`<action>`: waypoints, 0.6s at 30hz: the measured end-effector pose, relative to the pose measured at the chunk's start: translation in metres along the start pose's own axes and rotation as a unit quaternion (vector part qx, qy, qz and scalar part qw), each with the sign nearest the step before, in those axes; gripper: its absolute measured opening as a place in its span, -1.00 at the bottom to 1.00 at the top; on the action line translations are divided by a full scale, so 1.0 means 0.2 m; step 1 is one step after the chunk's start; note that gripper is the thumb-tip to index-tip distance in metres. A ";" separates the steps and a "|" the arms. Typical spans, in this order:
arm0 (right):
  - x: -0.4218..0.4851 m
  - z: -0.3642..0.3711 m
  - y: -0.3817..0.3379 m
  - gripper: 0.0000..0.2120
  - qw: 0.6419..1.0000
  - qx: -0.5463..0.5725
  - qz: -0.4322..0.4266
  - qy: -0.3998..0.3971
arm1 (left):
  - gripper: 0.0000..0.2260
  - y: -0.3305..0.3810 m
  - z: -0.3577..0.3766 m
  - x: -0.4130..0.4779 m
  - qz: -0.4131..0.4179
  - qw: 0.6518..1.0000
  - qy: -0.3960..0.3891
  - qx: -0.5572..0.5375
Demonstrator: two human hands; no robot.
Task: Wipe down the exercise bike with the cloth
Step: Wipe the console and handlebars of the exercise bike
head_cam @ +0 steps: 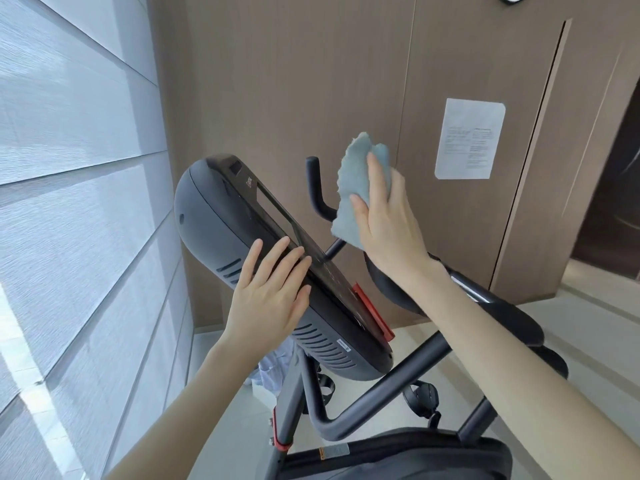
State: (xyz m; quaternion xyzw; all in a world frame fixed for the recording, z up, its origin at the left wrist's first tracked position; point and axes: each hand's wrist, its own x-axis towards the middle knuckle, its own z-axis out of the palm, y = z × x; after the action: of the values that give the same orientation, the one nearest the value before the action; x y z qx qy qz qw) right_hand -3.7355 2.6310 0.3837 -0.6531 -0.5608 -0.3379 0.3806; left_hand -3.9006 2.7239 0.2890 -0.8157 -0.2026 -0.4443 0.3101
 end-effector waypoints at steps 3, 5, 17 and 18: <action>0.12 -0.02 -0.01 -0.68 0.998 -0.057 -0.006 0.007 | -0.67 0.00 0.00 0.00 -0.001 1.000 -0.001 0.000; 0.11 -0.01 -0.02 -0.74 0.997 -0.072 -0.007 0.016 | -0.67 0.00 0.01 0.00 -0.003 1.000 -0.003 0.001; -0.39 0.09 0.07 -0.47 0.990 -0.135 -0.014 -0.037 | -0.68 0.00 0.02 0.00 -0.005 1.000 -0.002 0.002; -0.37 0.08 0.07 -0.47 0.991 -0.124 -0.015 -0.037 | -0.68 0.00 0.02 0.00 -0.005 1.000 -0.003 0.001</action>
State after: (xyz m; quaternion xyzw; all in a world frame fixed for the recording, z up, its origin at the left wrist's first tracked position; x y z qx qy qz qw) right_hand -3.7329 2.6089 0.3093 -0.6987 -0.5382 -0.3861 0.2703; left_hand -3.8984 2.7253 0.2873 -0.8157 -0.2080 -0.4429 0.3086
